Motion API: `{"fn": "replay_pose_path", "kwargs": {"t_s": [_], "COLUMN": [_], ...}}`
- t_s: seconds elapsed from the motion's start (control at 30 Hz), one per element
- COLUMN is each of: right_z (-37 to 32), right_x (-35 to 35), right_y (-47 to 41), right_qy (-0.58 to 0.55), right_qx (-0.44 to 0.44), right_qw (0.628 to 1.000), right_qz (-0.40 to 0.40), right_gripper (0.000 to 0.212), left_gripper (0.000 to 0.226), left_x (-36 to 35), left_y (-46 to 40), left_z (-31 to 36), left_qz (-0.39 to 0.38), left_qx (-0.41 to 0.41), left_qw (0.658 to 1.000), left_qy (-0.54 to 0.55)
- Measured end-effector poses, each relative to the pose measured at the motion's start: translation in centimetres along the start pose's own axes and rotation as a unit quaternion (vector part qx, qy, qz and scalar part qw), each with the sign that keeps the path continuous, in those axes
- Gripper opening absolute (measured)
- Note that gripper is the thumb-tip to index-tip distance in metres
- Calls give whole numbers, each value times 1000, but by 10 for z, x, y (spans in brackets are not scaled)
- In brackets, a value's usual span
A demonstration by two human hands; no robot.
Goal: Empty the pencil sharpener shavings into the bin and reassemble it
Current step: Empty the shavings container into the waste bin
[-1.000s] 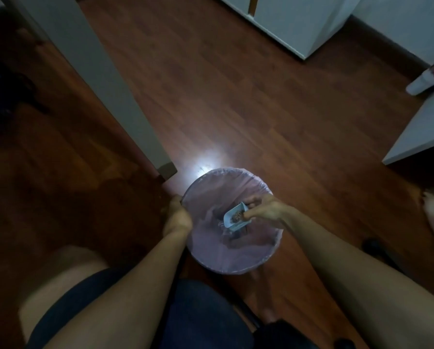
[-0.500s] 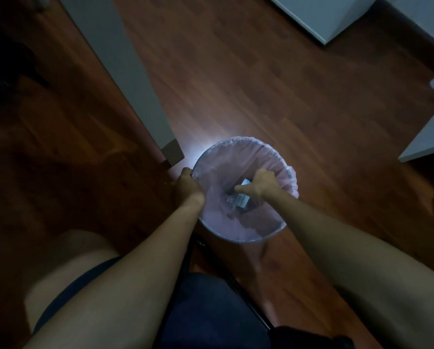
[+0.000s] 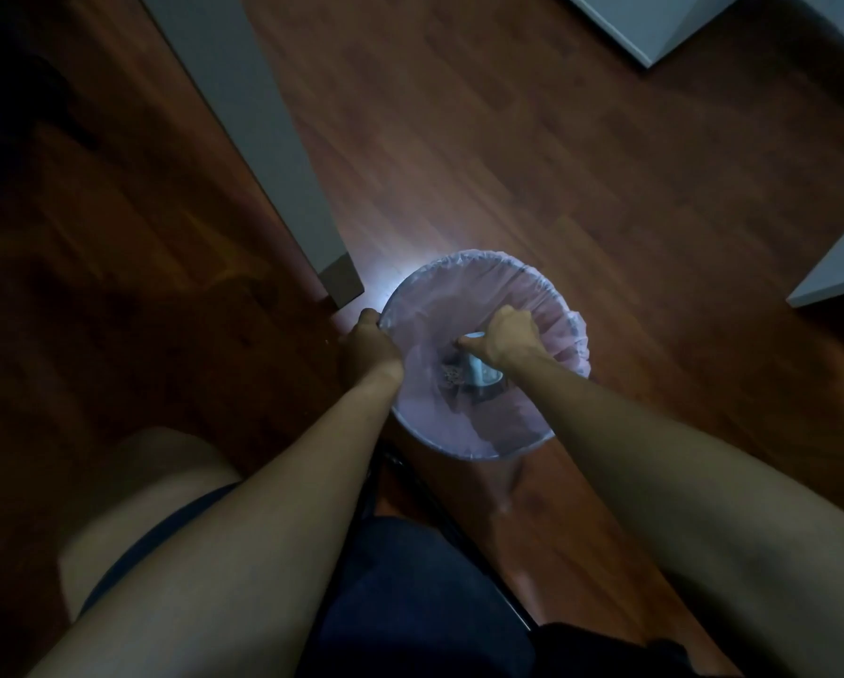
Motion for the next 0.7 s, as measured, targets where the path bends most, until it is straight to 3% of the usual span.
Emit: {"fn": "replay_pose_path", "kwargs": {"t_s": [0.3, 0.5, 0.63, 0.7], "right_z": [-14, -41, -63, -74], "right_x": [10, 33, 67, 89], "right_y": [11, 37, 61, 77], "right_qy": [5, 32, 11, -48], "right_qx": [2, 16, 14, 10], "right_qw": [1000, 999, 999, 999], "right_qz": [-12, -35, -26, -5], "right_gripper": [72, 76, 45, 55], "left_gripper": [32, 40, 41, 43], "left_x": [1, 34, 75, 103], "left_y": [3, 24, 43, 57], "left_z": [11, 33, 60, 74], "left_qz": [-71, -111, -101, -90], "left_qx": [15, 1, -49, -72], "left_qw": [997, 991, 991, 989], "left_qy": [-3, -75, -72, -89]}}
Point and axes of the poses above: each hand's wrist, its own y-axis away from the middle knuckle, its own x-axis out of the back of the hand, z = x × y, the point moved 8 cm from there along -y, towards the middle knuckle, and after that the axes turned 15 degrees about -y, right-handed, at the moved point
